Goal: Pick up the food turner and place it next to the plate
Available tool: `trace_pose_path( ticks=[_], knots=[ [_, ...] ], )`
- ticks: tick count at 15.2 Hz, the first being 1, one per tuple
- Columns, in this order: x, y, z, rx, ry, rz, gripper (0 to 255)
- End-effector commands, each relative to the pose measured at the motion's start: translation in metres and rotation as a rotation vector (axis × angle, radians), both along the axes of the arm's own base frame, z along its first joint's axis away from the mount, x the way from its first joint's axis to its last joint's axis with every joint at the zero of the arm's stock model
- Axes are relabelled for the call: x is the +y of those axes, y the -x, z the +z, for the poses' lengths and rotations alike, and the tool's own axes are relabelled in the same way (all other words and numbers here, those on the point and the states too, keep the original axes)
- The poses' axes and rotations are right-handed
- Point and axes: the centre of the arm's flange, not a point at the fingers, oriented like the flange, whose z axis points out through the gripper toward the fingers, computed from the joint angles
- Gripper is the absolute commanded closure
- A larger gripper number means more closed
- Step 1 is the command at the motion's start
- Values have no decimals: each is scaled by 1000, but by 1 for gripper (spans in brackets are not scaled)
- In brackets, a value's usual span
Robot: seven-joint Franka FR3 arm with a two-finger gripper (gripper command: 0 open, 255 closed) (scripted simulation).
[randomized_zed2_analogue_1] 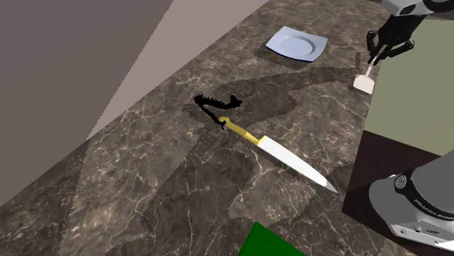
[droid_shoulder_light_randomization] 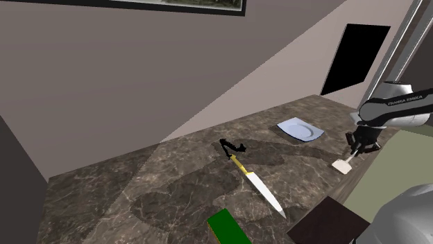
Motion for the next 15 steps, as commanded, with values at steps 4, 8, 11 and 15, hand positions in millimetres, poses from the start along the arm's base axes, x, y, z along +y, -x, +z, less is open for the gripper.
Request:
trace_pose_path(
  ticks=[4,8,11,15],
  knots=[
    [0,0,-5,0,1,0,255],
    [0,0,-5,0,1,0,0],
    [0,0,-5,0,1,0,0],
    [1,0,21,0,1,0,0]
  ],
)
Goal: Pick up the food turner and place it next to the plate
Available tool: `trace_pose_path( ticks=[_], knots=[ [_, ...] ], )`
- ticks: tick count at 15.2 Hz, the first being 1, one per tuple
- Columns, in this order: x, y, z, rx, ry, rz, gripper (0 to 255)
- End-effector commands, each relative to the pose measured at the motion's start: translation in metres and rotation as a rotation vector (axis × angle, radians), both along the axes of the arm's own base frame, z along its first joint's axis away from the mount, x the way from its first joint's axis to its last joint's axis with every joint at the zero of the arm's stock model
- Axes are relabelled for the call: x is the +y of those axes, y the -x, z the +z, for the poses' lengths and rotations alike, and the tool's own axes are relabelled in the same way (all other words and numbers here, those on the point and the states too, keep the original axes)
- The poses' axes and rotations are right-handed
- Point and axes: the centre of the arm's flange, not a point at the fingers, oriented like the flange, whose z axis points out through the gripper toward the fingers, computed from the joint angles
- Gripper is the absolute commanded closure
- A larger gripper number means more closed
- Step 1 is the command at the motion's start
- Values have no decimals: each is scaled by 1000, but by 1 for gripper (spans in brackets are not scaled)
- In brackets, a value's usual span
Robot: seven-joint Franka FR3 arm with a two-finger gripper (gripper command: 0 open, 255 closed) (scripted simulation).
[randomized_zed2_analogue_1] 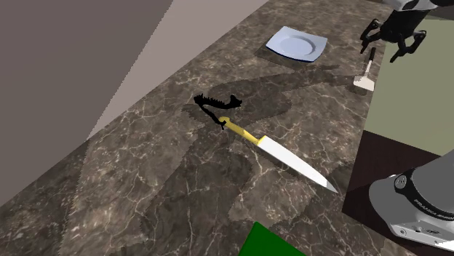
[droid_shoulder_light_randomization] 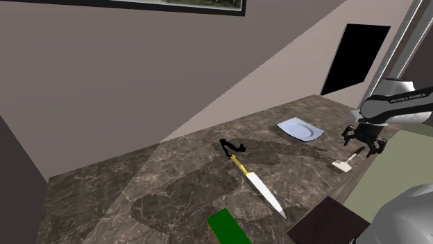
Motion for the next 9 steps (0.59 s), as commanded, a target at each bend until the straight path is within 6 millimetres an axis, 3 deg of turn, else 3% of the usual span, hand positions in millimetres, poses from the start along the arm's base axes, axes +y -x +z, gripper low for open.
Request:
trace_pose_path(
  ticks=[1,2,9],
  knots=[
    [2,1,23,1,-1,0,0],
    [3,1,34,1,-1,0,0],
    [3,1,34,1,-1,0,0]
  ],
)
